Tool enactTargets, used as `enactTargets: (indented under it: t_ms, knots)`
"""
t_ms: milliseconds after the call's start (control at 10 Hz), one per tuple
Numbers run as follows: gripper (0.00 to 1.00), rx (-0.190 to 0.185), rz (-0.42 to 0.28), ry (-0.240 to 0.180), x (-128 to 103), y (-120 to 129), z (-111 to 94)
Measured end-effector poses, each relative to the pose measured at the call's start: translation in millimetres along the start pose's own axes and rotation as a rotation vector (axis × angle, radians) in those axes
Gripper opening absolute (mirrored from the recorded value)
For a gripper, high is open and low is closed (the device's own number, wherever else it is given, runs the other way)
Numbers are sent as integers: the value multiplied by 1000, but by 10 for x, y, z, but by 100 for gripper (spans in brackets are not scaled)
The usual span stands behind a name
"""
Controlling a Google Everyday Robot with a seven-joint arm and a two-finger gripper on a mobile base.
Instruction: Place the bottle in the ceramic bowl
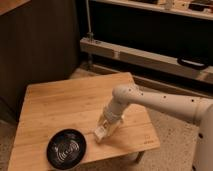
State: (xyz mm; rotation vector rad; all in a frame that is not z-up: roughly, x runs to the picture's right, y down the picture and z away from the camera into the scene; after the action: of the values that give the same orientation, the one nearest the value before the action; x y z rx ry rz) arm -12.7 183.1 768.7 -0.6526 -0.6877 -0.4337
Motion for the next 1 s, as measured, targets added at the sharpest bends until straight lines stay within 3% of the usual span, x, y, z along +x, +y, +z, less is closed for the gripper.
enactTargets:
  t_ms: [300,700,900,1000]
  knots:
    - [0,83,-7,2,-374,-255,-494]
    - [0,99,-101,-65,-1137,-469,-464]
    - [0,110,-155,-146,-1485,-419,-519]
    - [0,118,-166,-173,-1549,-404,-588]
